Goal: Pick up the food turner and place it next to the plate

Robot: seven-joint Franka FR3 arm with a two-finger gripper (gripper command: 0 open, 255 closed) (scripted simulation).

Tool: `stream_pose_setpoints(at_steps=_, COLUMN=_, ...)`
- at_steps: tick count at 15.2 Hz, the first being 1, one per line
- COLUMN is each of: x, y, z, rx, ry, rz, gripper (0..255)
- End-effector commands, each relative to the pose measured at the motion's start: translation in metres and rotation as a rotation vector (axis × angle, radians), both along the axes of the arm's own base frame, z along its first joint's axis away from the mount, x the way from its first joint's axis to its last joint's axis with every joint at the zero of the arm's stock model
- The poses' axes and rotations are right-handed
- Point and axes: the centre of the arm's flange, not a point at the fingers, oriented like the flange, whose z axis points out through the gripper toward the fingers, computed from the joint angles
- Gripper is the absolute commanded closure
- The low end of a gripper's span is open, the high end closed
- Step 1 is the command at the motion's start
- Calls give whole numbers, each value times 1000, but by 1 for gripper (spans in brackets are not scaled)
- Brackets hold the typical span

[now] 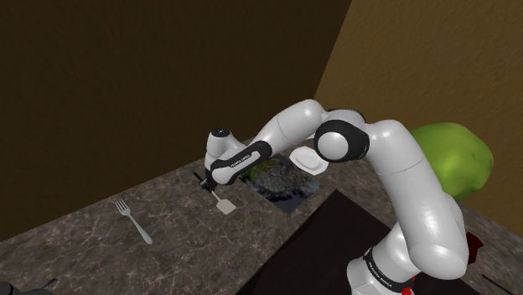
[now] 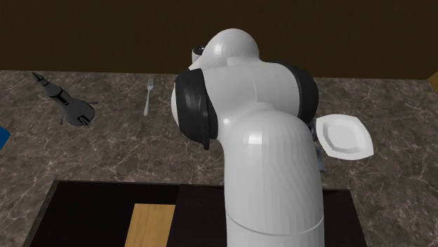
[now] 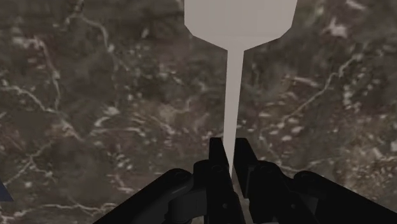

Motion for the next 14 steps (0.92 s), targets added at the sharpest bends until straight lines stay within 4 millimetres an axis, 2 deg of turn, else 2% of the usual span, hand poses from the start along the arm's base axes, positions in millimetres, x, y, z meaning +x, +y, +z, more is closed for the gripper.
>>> stream_pose_setpoints(at_steps=1, x=0, y=0, z=0, rx=0, ry=0, rz=0, gripper=255)
stream_pose_setpoints(at_steps=2, x=0, y=0, z=0, rx=0, ry=0, rz=0, gripper=255)
stream_pose_setpoints(at_steps=14, x=0, y=0, z=63, rx=0, ry=0, rz=0, gripper=255)
